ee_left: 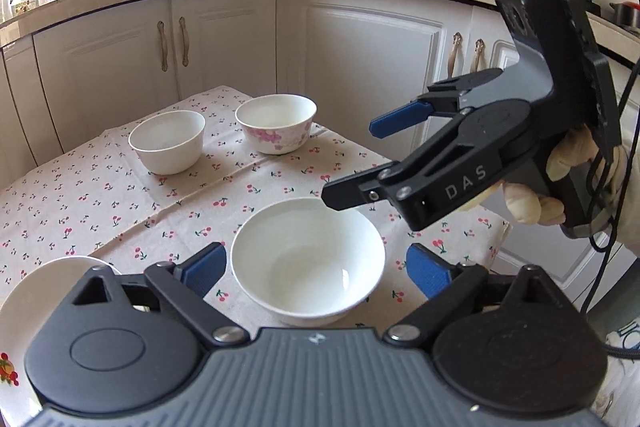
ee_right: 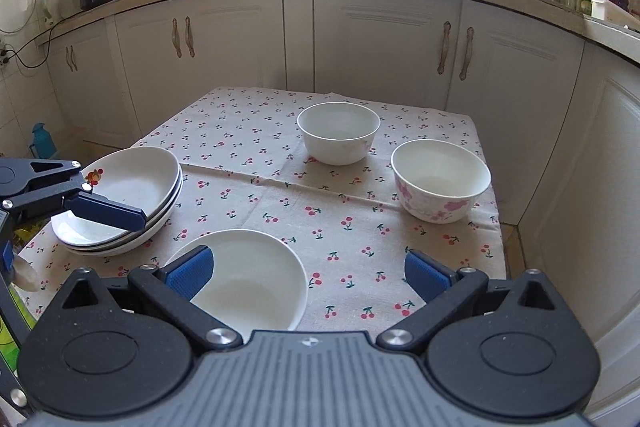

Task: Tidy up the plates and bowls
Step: 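Lift the white bowl with both tools and carry it toward the pink-flowered bowl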

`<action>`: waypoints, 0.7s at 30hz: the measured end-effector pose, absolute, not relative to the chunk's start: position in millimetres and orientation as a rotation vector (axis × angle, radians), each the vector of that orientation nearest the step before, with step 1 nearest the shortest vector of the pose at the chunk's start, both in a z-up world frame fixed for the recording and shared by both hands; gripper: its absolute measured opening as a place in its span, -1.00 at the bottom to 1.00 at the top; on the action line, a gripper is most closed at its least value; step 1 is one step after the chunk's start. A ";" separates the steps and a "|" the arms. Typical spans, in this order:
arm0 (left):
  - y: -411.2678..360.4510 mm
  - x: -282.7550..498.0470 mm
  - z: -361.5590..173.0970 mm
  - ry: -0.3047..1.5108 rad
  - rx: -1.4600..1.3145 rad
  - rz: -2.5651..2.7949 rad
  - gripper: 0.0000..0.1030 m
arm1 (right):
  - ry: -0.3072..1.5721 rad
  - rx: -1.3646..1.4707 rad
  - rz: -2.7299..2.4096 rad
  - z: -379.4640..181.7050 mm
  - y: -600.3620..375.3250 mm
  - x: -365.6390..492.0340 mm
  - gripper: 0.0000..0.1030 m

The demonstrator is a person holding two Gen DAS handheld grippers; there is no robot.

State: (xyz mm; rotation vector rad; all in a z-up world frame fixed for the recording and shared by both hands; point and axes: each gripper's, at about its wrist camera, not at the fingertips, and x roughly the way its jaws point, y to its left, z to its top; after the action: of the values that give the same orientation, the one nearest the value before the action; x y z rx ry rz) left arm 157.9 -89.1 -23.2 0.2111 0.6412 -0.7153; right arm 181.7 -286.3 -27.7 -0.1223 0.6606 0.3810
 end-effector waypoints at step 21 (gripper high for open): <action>-138.9 290.8 -2.3 0.702 0.327 -0.742 0.87 | 0.611 -0.280 0.256 -61.2 -325.1 251.4 1.00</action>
State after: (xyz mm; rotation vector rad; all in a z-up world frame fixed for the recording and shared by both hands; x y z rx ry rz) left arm 290.8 -138.9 -2.3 0.3272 0.7019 -0.7421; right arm 251.4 -325.1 -61.2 -0.2798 0.6110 0.2562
